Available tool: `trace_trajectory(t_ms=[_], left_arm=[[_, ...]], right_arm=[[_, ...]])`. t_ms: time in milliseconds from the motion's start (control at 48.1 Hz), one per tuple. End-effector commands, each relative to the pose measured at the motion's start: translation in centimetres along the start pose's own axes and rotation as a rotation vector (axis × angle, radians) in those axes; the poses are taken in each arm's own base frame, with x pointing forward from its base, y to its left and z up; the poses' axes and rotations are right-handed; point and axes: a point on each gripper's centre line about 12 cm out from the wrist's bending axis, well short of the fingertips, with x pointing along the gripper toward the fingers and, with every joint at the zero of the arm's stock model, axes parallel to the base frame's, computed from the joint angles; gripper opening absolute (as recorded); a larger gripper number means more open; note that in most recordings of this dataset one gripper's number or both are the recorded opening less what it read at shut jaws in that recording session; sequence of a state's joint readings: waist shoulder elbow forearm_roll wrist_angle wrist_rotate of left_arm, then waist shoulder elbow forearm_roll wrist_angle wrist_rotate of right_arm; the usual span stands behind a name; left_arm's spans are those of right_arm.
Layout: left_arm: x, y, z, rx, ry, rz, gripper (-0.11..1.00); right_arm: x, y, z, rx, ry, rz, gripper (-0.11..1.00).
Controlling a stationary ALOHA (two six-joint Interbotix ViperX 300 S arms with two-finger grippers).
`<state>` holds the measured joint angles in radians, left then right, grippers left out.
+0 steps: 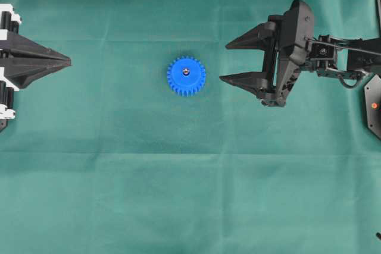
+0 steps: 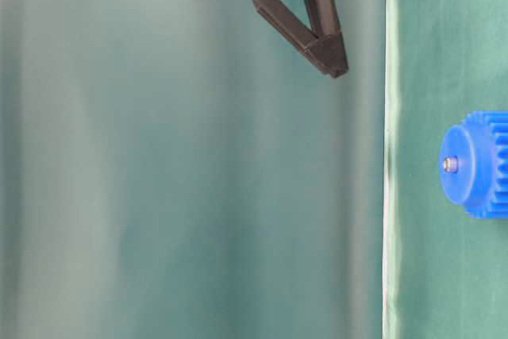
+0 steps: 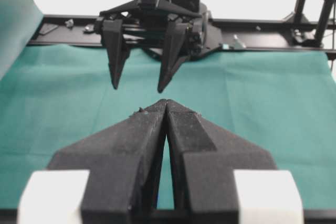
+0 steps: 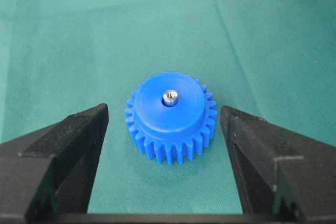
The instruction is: Insert the shaft placed at a random location into the center hole of the medium gear at another random location.
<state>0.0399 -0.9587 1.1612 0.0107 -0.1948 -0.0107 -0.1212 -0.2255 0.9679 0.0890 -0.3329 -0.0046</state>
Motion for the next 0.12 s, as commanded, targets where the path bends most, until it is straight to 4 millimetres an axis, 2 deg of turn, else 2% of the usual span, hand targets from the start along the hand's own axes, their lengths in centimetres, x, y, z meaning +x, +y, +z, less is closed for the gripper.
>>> trace_trajectory(t_ms=[0,104], left_arm=[[0.14,0.03,0.48,0.006,-0.005,0.001,0.00],[0.14,0.03,0.28,0.009,0.012,0.001,0.00]], right_arm=[[-0.17,0.14,1.07,-0.001,-0.032,0.005,0.84],[-0.13,0.16,1.25,-0.001,-0.037,0.005,0.84]])
